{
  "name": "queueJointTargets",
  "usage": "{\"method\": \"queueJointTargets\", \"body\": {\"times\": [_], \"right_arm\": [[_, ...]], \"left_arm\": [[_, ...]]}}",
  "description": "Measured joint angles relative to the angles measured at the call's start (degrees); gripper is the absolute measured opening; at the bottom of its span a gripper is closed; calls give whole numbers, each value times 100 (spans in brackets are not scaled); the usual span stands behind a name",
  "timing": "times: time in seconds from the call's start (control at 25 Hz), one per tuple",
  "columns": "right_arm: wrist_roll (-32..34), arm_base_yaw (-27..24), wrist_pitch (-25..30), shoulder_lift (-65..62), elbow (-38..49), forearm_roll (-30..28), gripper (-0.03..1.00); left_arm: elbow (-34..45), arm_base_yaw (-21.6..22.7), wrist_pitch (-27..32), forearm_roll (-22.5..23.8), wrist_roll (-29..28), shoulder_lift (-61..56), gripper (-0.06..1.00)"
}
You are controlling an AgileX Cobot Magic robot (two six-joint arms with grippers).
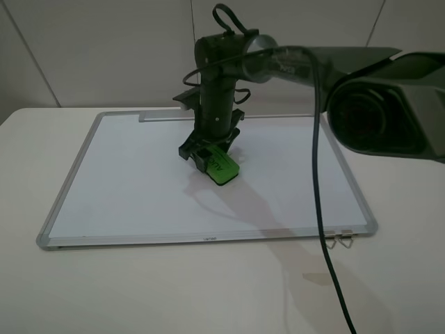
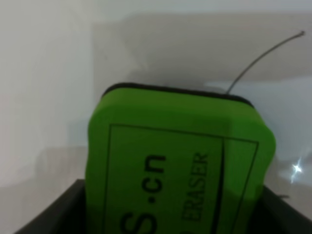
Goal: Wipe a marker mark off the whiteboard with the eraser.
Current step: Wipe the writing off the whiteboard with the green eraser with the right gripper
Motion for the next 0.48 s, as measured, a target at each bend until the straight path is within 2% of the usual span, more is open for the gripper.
{"method": "queueJointTargets", "body": {"times": [0.2, 0.48], "right_arm": [[-353, 0, 67, 296, -229, -101, 60], [-371, 51, 124, 435, -337, -256, 60]], "left_arm": [[0, 0, 0, 0, 0, 0, 69], [0, 0, 0, 0, 0, 0, 69]]}}
